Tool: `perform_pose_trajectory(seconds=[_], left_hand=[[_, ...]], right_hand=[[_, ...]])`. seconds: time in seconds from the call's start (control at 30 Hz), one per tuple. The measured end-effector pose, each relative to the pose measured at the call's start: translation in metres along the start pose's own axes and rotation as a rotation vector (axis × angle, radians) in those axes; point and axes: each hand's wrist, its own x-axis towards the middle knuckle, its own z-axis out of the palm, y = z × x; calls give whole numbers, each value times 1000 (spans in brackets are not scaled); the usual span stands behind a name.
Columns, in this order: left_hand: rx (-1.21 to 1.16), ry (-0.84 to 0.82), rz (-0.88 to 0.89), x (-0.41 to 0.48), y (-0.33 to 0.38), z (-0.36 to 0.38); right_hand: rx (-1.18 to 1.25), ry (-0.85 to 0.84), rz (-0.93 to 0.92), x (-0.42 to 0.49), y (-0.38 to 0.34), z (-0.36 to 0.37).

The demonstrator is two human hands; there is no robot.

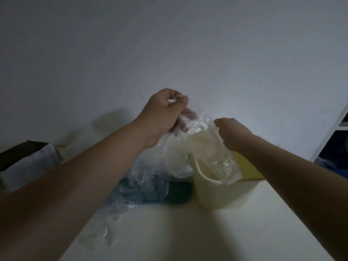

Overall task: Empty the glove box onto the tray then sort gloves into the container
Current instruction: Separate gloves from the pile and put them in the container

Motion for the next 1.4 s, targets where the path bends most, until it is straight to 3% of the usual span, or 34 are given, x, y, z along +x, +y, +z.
perform_pose_trajectory(seconds=[0.17,0.27,0.37,0.43,0.5,0.63,0.83,0.93,1.1,1.23,1.3,1.4], left_hand=[[-21,57,-86,37,-34,53],[155,41,-86,54,-55,72],[368,-48,-75,61,-64,77],[406,-62,-63,63,-64,76],[418,-16,-31,62,-62,71],[428,103,31,47,-54,46],[431,76,78,7,-47,-1],[476,111,128,-18,-46,-33],[518,145,103,-59,-63,-82],[647,141,28,-86,-91,-124],[785,118,7,-99,-102,-149],[943,83,-70,-119,-114,-189]], right_hand=[[99,251,110,-4,31,-46],[148,287,116,-27,32,-65],[296,-7,13,-59,1,-71],[180,-290,-34,-71,-19,-64],[-9,-463,-69,-71,-33,-48],[-142,-592,-73,-59,-52,-14],[-413,-823,-97,-52,-63,0],[-409,-688,-94,-53,-64,-13],[-209,-198,-80,-41,-73,-18],[-135,211,-247,-66,-133,-11],[11,227,-342,-81,-164,2],[282,-74,-377,-91,-193,33]])
